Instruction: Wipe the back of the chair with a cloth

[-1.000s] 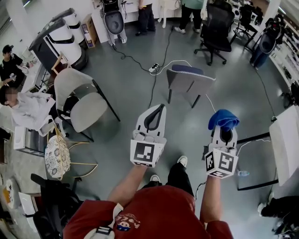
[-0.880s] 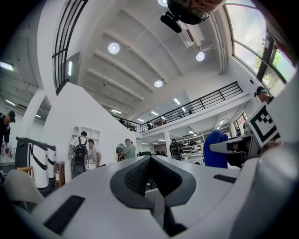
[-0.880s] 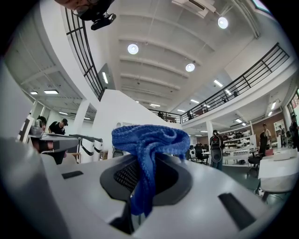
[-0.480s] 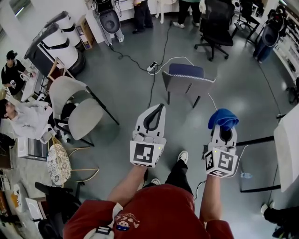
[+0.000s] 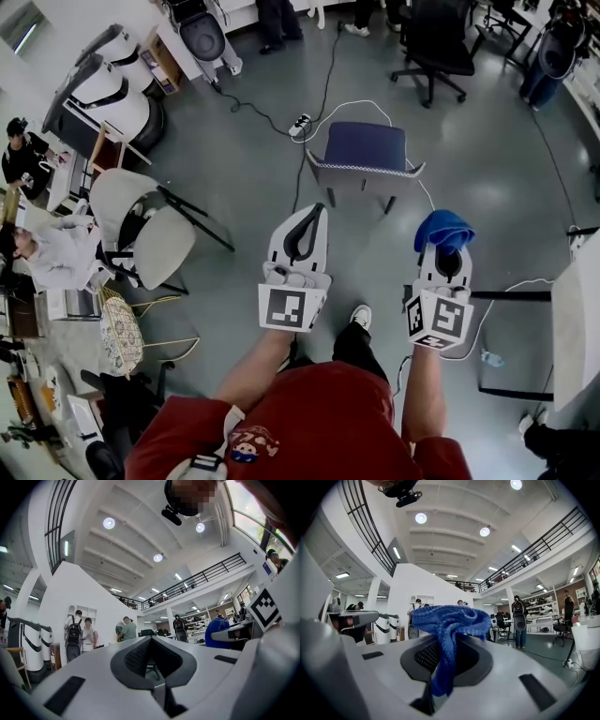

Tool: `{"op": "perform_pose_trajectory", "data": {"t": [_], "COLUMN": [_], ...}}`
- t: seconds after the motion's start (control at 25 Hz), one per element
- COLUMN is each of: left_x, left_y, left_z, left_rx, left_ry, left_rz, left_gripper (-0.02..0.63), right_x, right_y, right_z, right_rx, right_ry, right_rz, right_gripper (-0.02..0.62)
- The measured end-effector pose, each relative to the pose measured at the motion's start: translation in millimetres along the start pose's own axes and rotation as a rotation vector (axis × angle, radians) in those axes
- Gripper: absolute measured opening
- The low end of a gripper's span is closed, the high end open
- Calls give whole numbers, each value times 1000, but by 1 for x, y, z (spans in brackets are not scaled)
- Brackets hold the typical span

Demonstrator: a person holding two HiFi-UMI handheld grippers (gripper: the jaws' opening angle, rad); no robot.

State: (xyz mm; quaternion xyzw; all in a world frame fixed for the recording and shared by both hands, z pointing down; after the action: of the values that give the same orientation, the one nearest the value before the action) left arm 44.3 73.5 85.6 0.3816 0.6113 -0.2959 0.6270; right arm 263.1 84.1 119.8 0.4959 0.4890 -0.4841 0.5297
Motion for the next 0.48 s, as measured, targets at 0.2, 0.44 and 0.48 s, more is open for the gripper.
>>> {"op": "perform_pose_trajectory", "data": {"t": [0.2, 0.44, 0.48], "left_x": [-19, -53, -61], "left_y": [2, -3, -4], "left_z": [45, 77, 80], "left_rx": [20, 4, -3], "left_ry": [-12, -34, -35], "left_rz": [12, 42, 42], "left_gripper": [14, 14, 14], "right_x": [-19, -66, -76], "right_y": [19, 17, 15], "right_z": [51, 95, 100], "right_rx": [49, 82, 82], "right_ry": [-34, -106, -121], "right_rz": [-4, -22, -27], "right_gripper": [61, 61, 61]}}
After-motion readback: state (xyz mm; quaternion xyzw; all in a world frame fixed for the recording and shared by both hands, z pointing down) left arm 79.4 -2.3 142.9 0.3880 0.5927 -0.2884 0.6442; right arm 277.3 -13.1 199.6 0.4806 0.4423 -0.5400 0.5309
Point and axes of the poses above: the fingertips, and each gripper's own axes: z forward along the fingers, y to its right, x out of its top, the point moved 1 cm from there along -z, backward along the fingers, and after that the axes turned 8 degrees about -x, right-handed, at the moved point
